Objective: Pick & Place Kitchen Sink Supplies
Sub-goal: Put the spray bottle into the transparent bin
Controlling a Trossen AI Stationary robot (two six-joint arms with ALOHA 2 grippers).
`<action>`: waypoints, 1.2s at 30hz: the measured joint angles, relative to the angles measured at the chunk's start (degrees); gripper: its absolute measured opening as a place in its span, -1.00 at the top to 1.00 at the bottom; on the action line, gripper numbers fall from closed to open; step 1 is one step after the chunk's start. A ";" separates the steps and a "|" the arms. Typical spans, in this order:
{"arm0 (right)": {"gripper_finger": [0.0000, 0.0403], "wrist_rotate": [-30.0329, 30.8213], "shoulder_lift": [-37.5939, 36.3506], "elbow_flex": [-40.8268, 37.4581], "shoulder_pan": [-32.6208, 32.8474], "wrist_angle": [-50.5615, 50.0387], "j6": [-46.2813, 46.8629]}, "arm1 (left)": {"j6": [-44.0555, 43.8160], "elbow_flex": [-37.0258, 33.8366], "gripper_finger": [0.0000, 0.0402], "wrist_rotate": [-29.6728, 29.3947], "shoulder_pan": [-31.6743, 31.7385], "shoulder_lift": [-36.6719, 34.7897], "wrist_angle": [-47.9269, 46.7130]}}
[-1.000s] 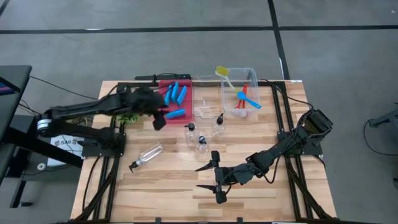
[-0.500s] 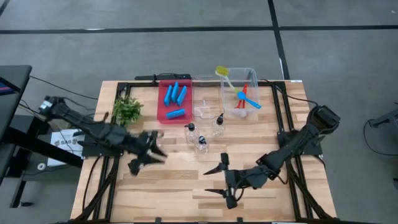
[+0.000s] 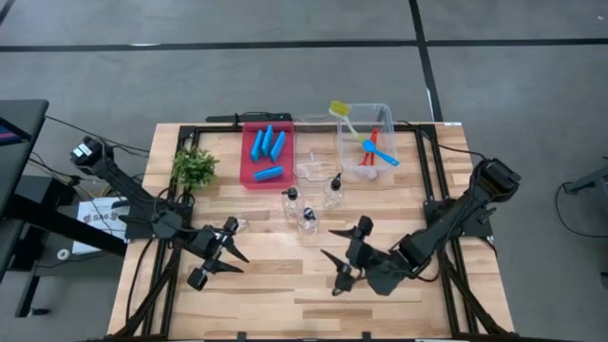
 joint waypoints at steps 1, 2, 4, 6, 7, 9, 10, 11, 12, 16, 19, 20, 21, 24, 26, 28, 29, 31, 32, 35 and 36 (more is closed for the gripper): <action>-0.27 -0.01 -0.02 0.00 -0.40 0.05 0.13 | 0.54 0.00 0.42 0.04 -0.07 -0.06 0.16; -0.27 -0.04 -0.01 0.00 -0.65 0.26 0.14 | 0.78 0.00 0.42 0.09 -0.16 -0.11 0.22; -0.27 -0.68 -0.06 0.00 -0.76 0.93 -0.22 | 0.89 0.00 0.42 0.17 -0.49 -0.10 0.18; -0.27 -1.95 -0.08 0.00 -0.67 3.18 -2.33 | 1.34 0.00 0.42 0.29 -0.96 -0.10 0.22; -0.27 -2.95 -0.10 0.00 -0.51 4.51 -3.76 | 2.25 0.00 0.42 0.45 -1.06 -0.10 0.22; -0.27 -5.41 -0.07 0.00 -0.06 6.97 -7.22 | 4.85 0.00 0.42 0.37 -1.32 -0.10 0.20; -0.27 -6.89 0.01 0.00 0.15 7.71 -8.92 | 6.12 0.00 0.42 0.25 -1.36 -0.10 0.20; -0.27 -7.93 0.05 0.00 0.16 8.36 -10.19 | 7.64 0.00 0.42 0.26 -1.32 -0.10 0.19; -0.27 -8.57 0.05 0.00 0.14 9.15 -10.80 | 9.19 0.00 0.42 0.28 -1.23 -0.10 0.18; -0.27 -10.91 0.05 0.00 -0.05 9.55 -13.68 | 11.92 0.02 0.41 0.23 -0.82 -0.16 -0.27; -0.27 -10.86 0.09 0.00 -0.97 11.50 -17.46 | 14.19 0.03 0.41 0.26 -0.38 -0.45 -0.31; -0.27 -10.72 0.12 0.00 -1.48 12.79 -18.68 | 15.33 0.25 0.41 0.20 -0.31 -0.68 -0.35; -0.27 -10.62 0.12 0.00 -2.05 13.99 -20.01 | 16.80 0.67 0.41 -0.18 -0.08 -1.05 -0.41; -0.27 -7.95 -0.02 0.00 -3.98 15.40 -20.76 | 21.27 2.48 0.41 -3.49 0.49 -2.81 -0.24; -0.27 -3.35 -0.04 0.00 -5.29 15.01 -18.01 | 22.76 3.19 0.41 -8.47 1.02 -4.36 -0.11; -0.27 2.08 -0.04 0.00 -6.43 13.81 -14.45 | 25.74 3.26 0.41 -15.48 1.69 -6.27 -0.22; -0.27 4.55 -0.04 0.00 -7.09 12.96 -13.08 | 27.52 3.26 0.41 -20.00 2.07 -7.27 -0.26; -0.27 9.10 -0.04 0.00 -8.52 10.74 -10.36 | 28.84 3.26 0.41 -31.93 3.32 -9.60 -0.08; -0.27 10.80 -0.04 0.00 -9.29 9.34 -9.01 | 28.08 3.26 0.41 -39.07 4.24 -10.81 0.12; -0.27 11.93 -0.06 0.00 -11.83 3.96 -5.04 | 26.07 2.39 0.41 -56.15 6.64 -14.51 0.33; -0.27 11.67 -0.06 0.00 -12.52 2.41 -3.95 | 26.13 1.59 0.41 -57.40 6.93 -15.55 0.06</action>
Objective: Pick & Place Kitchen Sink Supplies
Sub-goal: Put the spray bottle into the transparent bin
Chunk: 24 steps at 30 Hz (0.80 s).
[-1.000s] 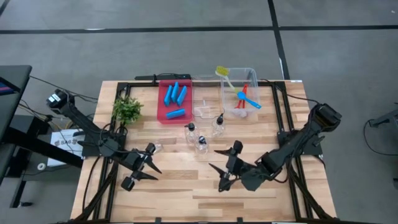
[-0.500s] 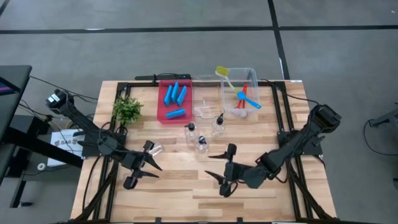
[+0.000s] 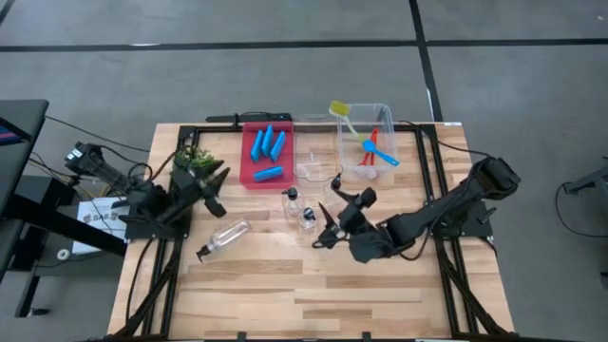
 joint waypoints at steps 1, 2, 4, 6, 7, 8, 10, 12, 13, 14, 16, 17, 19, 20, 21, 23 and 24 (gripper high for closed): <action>-0.27 -0.35 -0.02 0.00 -0.65 -1.24 0.81 | 0.16 -0.91 0.41 0.50 -0.01 -0.93 -0.34; -0.27 -1.28 -0.51 0.00 -1.20 -2.49 1.50 | 0.17 -2.07 0.41 2.17 -0.08 -1.63 -0.59; -0.27 -5.42 -2.37 -0.05 -2.02 -4.53 2.15 | -0.88 -4.61 0.41 6.40 -0.25 -2.37 -1.08; -0.27 -11.23 -6.13 -0.06 -3.03 -6.84 2.77 | -1.41 -5.75 0.41 10.52 -0.17 -2.44 -1.45; -0.27 -13.91 -8.25 -0.03 -3.43 -8.24 3.50 | -0.95 -5.66 0.41 12.12 0.01 -2.49 -1.26; -0.27 -16.33 -10.35 0.02 -3.62 -10.20 4.36 | -0.29 -5.11 0.41 12.69 0.28 -2.58 -0.99; -0.27 -19.78 -13.80 0.13 -3.62 -15.79 6.20 | 0.00 -3.85 0.41 13.28 0.36 -2.69 -0.60; -0.27 -21.53 -15.89 0.13 -3.12 -23.61 9.20 | 0.04 -2.99 0.41 15.91 0.32 -2.66 -0.64; -0.27 -21.97 -16.46 0.08 -2.75 -28.05 11.48 | 0.04 -2.79 0.41 18.11 0.32 -2.62 -0.65; -0.27 -21.95 -16.60 -0.09 -2.37 -32.01 14.20 | 0.08 -2.69 0.41 20.44 0.32 -2.60 -0.82; -0.27 -21.08 -16.16 -1.74 -1.53 -36.32 19.93 | -0.08 -2.27 0.41 24.80 0.31 -2.59 -0.86; -0.27 -20.59 -15.60 -2.92 -1.07 -36.74 22.17 | -0.27 -2.06 0.41 26.51 0.30 -2.60 -0.71; -0.27 -19.54 -13.94 -4.55 -0.44 -36.19 25.11 | -0.95 -1.99 0.41 28.81 0.30 -2.62 -0.36; -0.27 -18.99 -12.96 -5.17 -0.31 -35.28 25.64 | -1.49 -1.99 0.41 29.52 0.30 -2.60 -0.36; -0.27 -18.43 -11.81 -5.69 -0.06 -34.30 25.71 | -1.58 -1.99 0.41 29.61 0.30 -2.58 -0.36; -0.27 -16.83 -9.60 -6.08 0.27 -32.56 25.42 | -1.55 -1.99 0.41 29.63 0.30 -2.62 -0.27; -0.27 -15.57 -8.62 -6.08 0.29 -32.04 25.32 | -1.17 -1.99 0.41 29.63 0.30 -2.61 -0.06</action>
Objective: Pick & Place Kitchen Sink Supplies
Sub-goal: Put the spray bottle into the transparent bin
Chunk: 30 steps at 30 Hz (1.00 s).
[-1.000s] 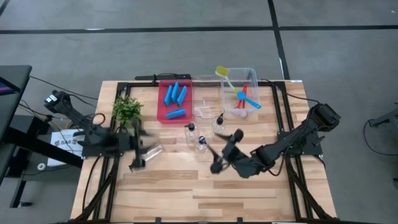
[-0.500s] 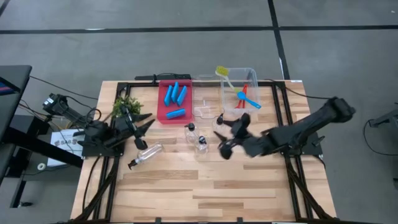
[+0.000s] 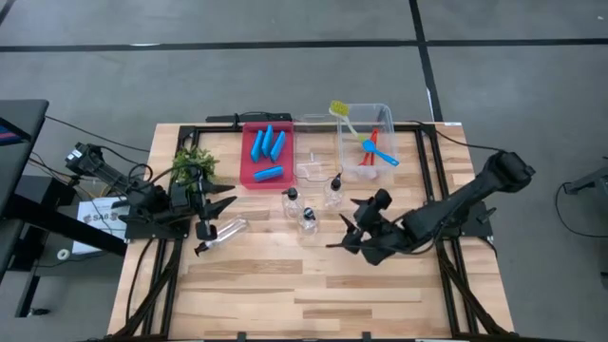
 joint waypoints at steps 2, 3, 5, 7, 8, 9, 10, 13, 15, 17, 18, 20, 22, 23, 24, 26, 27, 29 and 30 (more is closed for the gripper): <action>-0.27 3.34 1.98 0.00 -0.39 0.22 -0.01 | 1.31 0.00 0.41 0.00 0.08 0.01 0.36; -0.27 4.94 2.79 0.00 -0.71 0.37 -0.02 | 1.99 0.00 0.41 0.02 0.11 0.01 0.52; -0.27 6.97 3.90 0.00 -1.61 0.66 -0.03 | 2.80 0.00 0.41 0.00 0.11 0.01 0.59; -0.27 7.16 4.76 0.00 -3.32 1.85 -0.03 | 3.80 0.00 0.41 0.00 0.13 0.01 0.59; -0.27 6.96 5.02 0.00 -4.26 2.19 -0.05 | 3.98 0.00 0.41 0.00 0.13 0.01 0.59; -0.27 6.88 5.46 0.00 -5.12 2.65 -0.03 | 4.12 0.00 0.41 0.01 0.13 0.01 0.59; -0.27 6.86 5.80 0.00 -6.00 3.10 -0.04 | 4.12 0.00 0.41 0.00 0.13 0.01 0.59; -0.27 6.59 6.67 0.02 -8.27 4.60 -0.05 | 4.12 0.00 0.41 0.00 0.13 0.01 0.60; -0.27 5.81 6.67 0.02 -9.54 6.03 -0.04 | 4.12 0.00 0.41 0.00 0.13 0.01 0.59; -0.27 5.59 6.34 0.02 -10.60 7.20 -0.03 | 4.12 0.00 0.41 0.01 0.13 0.01 0.59; -0.27 5.59 6.18 0.02 -10.95 7.53 -0.05 | 4.12 0.00 0.41 0.00 0.13 0.01 0.60; -0.27 5.48 5.96 0.02 -11.34 7.62 -0.05 | 4.09 0.00 0.41 0.00 0.13 0.01 0.61; -0.27 5.08 6.00 0.02 -11.66 8.11 -0.07 | 3.96 0.00 0.41 0.00 0.13 0.01 0.61; -0.27 4.69 6.02 0.02 -11.80 8.56 -0.10 | 3.94 0.00 0.41 0.00 0.13 0.01 0.59; -0.27 4.12 6.02 0.02 -11.85 9.10 -0.42 | 3.93 0.00 0.41 0.01 0.13 0.01 0.61; -0.27 3.30 6.02 0.02 -11.75 9.92 -0.72 | 3.92 0.00 0.41 0.00 0.13 0.01 0.61; -0.27 2.83 6.00 0.02 -11.76 10.23 -1.02 | 3.92 0.00 0.41 0.00 0.13 0.01 0.60; -0.29 2.01 6.00 0.02 -11.76 10.93 -2.03 | 3.92 0.00 0.41 0.01 0.13 0.01 0.61; -0.31 1.67 6.00 0.02 -11.76 11.10 -2.18 | 3.92 0.00 0.41 0.00 0.13 0.01 0.61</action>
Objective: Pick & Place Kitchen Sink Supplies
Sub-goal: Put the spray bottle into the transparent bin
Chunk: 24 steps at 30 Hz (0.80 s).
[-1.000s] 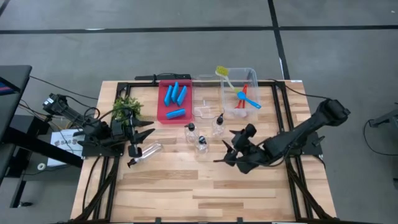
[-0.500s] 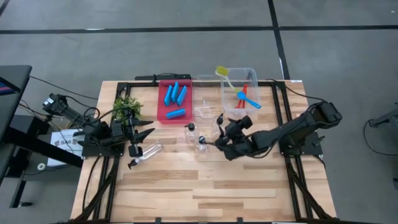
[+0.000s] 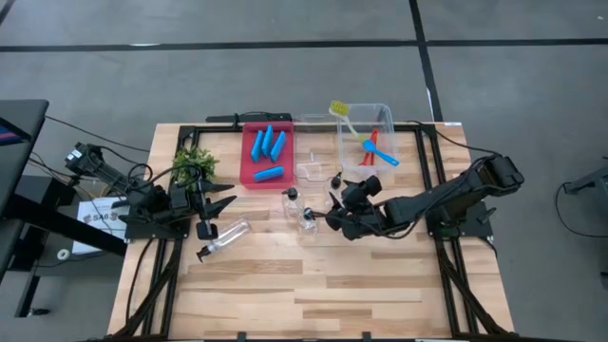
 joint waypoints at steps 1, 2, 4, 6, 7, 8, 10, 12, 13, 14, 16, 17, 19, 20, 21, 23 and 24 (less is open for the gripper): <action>-0.33 -0.47 0.00 0.00 -0.11 0.30 -0.46 | 0.00 0.00 0.41 0.00 0.00 0.00 0.00; -0.36 -0.80 0.00 0.00 -0.29 0.85 -1.32 | -0.01 0.00 0.41 0.00 0.00 0.00 0.00; -0.42 -0.98 0.00 0.00 -0.79 1.42 -2.25 | 0.00 0.00 0.41 0.02 0.00 0.00 0.00; -0.49 -1.00 0.00 0.00 -1.54 1.57 -2.50 | 0.00 0.00 0.41 0.02 0.00 0.00 0.00; -0.51 -1.00 0.00 0.00 -1.94 1.53 -2.74 | -0.01 0.00 0.41 0.02 0.01 0.00 0.00; -0.53 -1.01 0.00 0.00 -2.33 1.50 -2.98 | -0.01 0.00 0.41 0.01 0.00 0.00 0.00; -0.55 -1.02 0.00 0.00 -3.31 1.49 -3.01 | -0.02 0.00 0.41 0.02 0.00 0.00 0.00; -0.55 -0.99 0.36 0.00 -4.28 1.99 -3.01 | -0.02 0.00 0.41 0.02 0.01 0.00 0.00; -0.55 -0.98 0.42 0.00 -4.69 2.31 -3.01 | -0.02 0.00 0.41 0.02 0.00 0.00 -0.01; -0.54 -1.01 0.46 0.00 -5.11 2.58 -2.99 | -0.02 0.00 0.41 0.02 0.00 0.00 0.00; -0.52 -1.02 0.59 0.00 -5.89 3.55 -2.99 | -0.02 0.00 0.41 0.02 0.02 0.04 0.00; -0.51 -1.04 0.59 0.00 -6.13 4.19 -2.99 | -0.03 0.00 0.41 0.02 0.02 0.06 0.00; -0.48 -1.02 0.59 0.00 -6.43 5.08 -2.95 | -0.04 0.00 0.41 0.04 0.00 0.07 0.00; -0.46 -1.01 0.56 0.00 -6.47 5.47 -2.92 | -0.04 0.00 0.41 0.02 0.02 0.07 0.00; -0.43 -1.01 0.50 0.02 -6.45 5.75 -2.82 | -0.04 0.00 0.41 0.03 0.02 0.07 0.00; -0.37 -1.03 0.51 0.02 -6.45 5.85 -1.74 | -0.04 0.00 0.41 0.04 0.00 0.07 0.00; -0.33 -1.05 0.53 0.02 -6.45 5.83 -1.20 | -0.04 0.00 0.41 0.04 0.01 0.07 0.00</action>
